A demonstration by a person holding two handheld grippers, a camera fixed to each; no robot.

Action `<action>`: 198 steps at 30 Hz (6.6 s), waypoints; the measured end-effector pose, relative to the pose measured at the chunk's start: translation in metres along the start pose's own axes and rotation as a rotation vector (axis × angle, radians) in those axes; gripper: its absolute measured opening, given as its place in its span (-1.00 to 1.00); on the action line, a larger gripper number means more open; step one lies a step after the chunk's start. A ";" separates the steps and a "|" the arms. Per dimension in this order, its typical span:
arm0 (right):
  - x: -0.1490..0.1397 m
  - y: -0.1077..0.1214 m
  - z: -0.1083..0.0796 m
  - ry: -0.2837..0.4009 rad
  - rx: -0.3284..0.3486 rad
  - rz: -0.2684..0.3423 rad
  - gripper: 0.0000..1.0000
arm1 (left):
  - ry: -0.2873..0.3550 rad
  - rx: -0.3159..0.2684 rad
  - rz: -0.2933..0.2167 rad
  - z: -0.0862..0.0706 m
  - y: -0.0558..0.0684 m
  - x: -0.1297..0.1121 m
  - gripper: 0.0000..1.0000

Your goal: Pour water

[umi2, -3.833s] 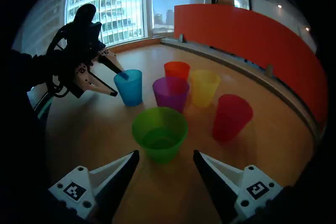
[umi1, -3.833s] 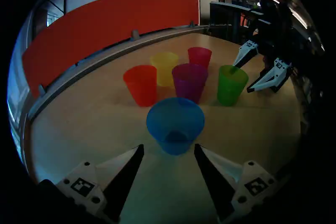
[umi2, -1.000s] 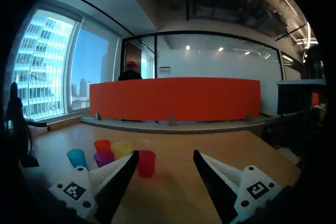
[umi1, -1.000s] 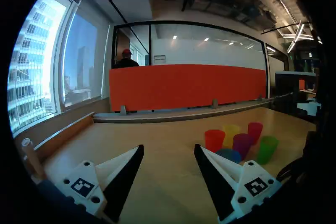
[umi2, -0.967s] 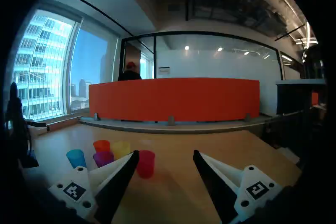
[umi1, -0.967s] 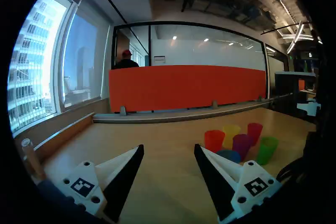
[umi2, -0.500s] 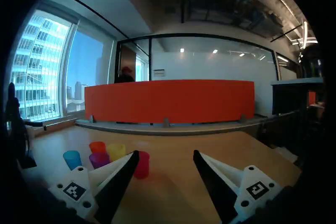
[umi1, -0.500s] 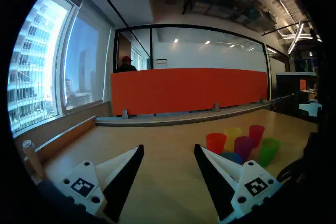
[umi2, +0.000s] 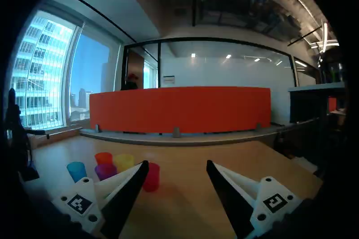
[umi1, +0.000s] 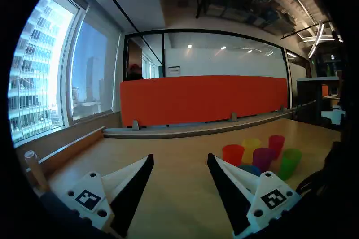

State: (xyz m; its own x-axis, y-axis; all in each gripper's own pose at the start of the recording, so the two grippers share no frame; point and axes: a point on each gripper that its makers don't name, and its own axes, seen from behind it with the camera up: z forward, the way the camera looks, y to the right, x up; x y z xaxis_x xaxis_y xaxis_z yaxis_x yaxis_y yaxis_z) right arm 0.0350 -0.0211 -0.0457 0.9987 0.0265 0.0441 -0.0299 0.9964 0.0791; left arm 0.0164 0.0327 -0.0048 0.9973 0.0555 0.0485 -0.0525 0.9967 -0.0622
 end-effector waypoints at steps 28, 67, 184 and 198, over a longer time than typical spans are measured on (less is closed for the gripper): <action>-0.006 -0.005 -0.003 -0.007 -0.006 -0.003 1.00 | 0.035 0.060 0.026 0.012 -0.005 -0.014 0.77; -0.005 -0.015 -0.004 -0.014 -0.009 -0.021 0.99 | 0.042 0.071 -0.042 0.011 -0.021 -0.046 0.77; -0.052 0.025 0.035 0.030 -0.109 -0.018 0.99 | 0.041 0.064 -0.053 0.011 -0.021 -0.048 0.77; -0.052 0.025 0.031 0.029 -0.106 -0.018 0.99 | 0.041 0.064 -0.053 0.011 -0.021 -0.048 0.77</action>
State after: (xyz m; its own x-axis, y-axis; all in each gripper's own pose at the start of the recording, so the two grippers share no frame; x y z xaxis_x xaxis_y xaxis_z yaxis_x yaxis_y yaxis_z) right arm -0.0191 -0.0004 -0.0153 0.9998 0.0092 0.0149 -0.0088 0.9996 -0.0259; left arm -0.0305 0.0098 0.0051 1.0000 0.0013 0.0086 -0.0013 1.0000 0.0029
